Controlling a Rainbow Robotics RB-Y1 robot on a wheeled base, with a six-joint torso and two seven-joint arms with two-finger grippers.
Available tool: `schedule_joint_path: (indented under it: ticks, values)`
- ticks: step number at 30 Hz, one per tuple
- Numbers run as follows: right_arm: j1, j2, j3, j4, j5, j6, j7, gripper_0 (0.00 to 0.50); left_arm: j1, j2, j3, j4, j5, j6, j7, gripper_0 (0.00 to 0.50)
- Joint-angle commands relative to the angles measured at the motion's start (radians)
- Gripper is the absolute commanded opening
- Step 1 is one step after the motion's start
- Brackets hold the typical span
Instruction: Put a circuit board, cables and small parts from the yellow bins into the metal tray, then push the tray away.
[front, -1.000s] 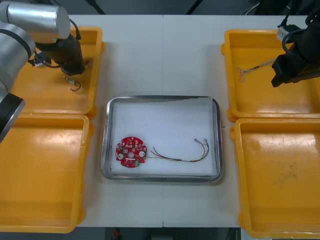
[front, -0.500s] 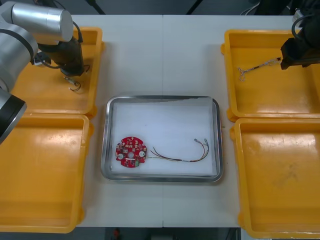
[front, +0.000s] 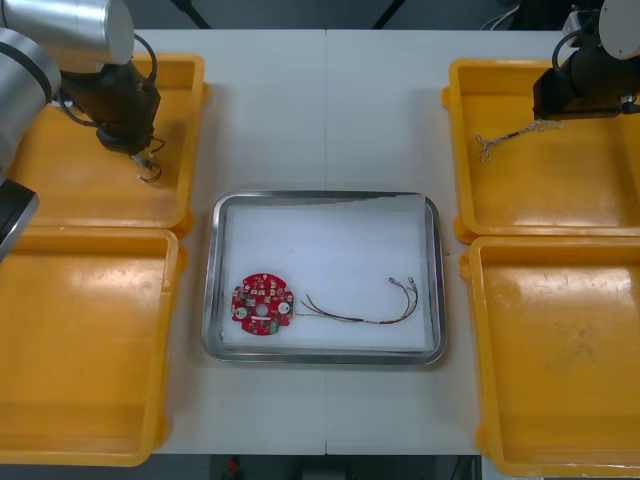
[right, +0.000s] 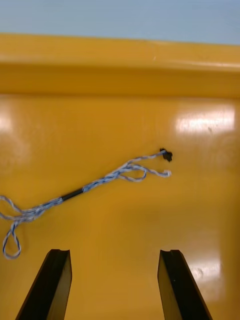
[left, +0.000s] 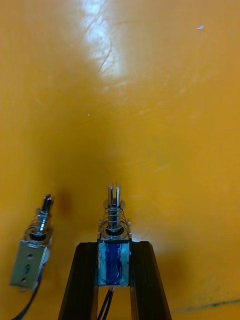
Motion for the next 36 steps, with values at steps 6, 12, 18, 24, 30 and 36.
schedule_joint_path:
  ticks: [6, 12, 18, 24, 30, 36]
  values:
    - [-0.051, 0.022, 0.036, 0.113, -0.001, -0.181, 0.205, 0.500, -0.054, 0.112, 0.051, -0.170, 0.011, 0.153, -0.020, 0.000]
    - [-0.059, -0.012, 0.131, 0.139, -0.045, -0.262, 0.402, 0.500, -0.053, 0.150, 0.050, -0.293, 0.029, 0.262, -0.042, 0.000]
    - [-0.109, -0.032, 0.274, 0.239, -0.148, -0.408, 0.699, 0.500, -0.051, 0.196, 0.050, -0.410, 0.095, 0.392, -0.137, 0.000]
    - [-0.157, -0.047, 0.426, 0.312, -0.266, -0.482, 0.926, 0.500, 0.015, 0.224, 0.105, -0.588, 0.109, 0.504, -0.224, 0.000]
    - [-0.165, -0.056, 0.486, 0.328, -0.322, -0.511, 1.095, 0.500, 0.116, 0.232, 0.173, -0.828, 0.110, 0.587, -0.250, 0.000]
    - [-0.165, -0.058, 0.492, 0.328, -0.338, -0.514, 1.204, 0.500, 0.222, 0.230, 0.212, -1.046, 0.129, 0.622, -0.247, 0.000]
